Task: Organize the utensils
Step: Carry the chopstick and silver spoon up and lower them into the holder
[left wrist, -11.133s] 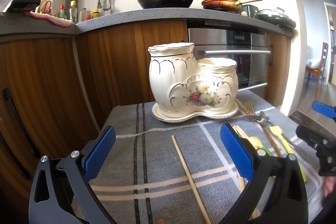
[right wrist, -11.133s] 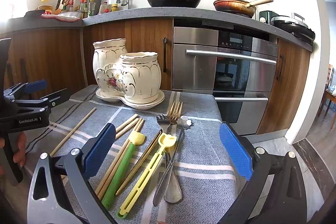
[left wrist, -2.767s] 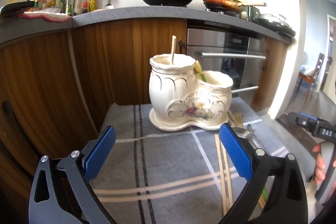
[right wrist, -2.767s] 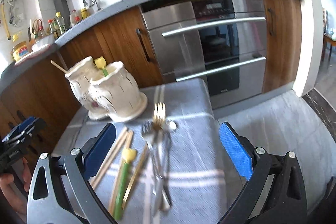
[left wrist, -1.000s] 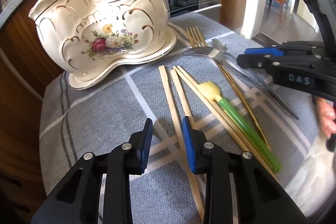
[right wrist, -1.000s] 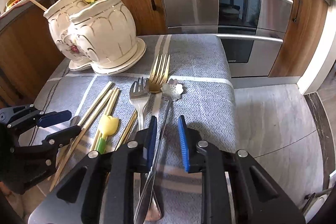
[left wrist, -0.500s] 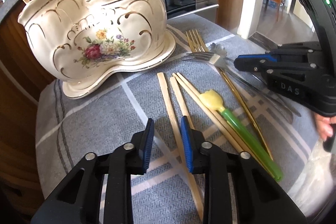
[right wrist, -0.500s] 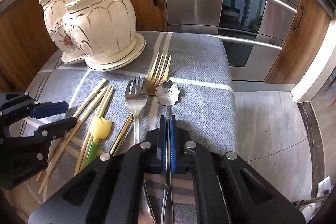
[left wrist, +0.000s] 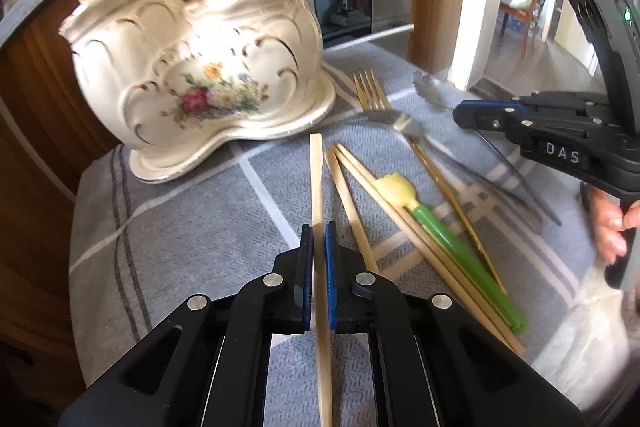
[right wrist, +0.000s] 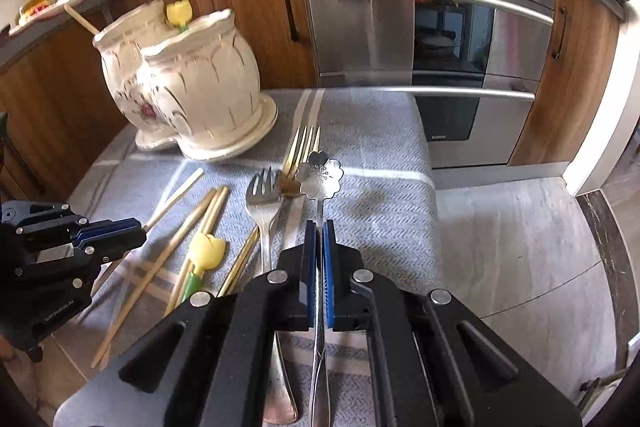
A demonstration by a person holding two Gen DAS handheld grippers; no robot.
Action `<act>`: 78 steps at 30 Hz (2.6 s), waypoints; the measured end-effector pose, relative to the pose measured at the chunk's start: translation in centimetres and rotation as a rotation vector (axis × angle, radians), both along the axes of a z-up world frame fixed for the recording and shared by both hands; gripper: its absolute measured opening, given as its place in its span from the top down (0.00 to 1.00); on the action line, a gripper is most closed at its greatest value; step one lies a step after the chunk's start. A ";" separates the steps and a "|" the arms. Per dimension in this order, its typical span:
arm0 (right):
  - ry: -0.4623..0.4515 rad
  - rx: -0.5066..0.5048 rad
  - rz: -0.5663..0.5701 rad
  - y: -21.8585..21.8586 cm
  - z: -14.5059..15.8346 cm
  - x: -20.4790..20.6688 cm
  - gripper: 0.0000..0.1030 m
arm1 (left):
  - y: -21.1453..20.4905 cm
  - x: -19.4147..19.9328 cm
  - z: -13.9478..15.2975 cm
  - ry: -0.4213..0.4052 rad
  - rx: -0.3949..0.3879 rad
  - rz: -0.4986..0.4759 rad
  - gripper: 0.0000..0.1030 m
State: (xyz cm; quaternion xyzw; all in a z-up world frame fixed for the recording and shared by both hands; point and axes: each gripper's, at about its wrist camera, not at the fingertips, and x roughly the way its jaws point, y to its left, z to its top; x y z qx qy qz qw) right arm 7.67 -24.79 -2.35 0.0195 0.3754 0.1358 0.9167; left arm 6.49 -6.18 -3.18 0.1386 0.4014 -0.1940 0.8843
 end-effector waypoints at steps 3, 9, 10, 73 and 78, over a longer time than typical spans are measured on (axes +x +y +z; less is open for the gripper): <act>-0.045 0.031 -0.003 -0.4 0.8 -0.7 0.97 | 0.7 -0.6 0.9 -0.032 -0.030 0.011 0.94; -0.129 0.078 0.002 -0.8 2.2 -1.8 0.97 | 2.4 -1.5 2.5 -0.088 -0.102 0.029 0.94; -0.140 0.085 0.003 -0.9 2.4 -2.1 0.97 | 2.6 -1.6 2.8 -0.096 -0.112 0.030 0.94; -0.577 0.302 0.044 6.2 12.5 7.9 0.97 | 11.7 14.2 15.1 -0.625 -0.490 0.187 0.94; -0.533 0.254 0.084 6.6 11.4 7.9 0.97 | 12.1 12.5 14.1 -0.607 -0.485 0.140 0.94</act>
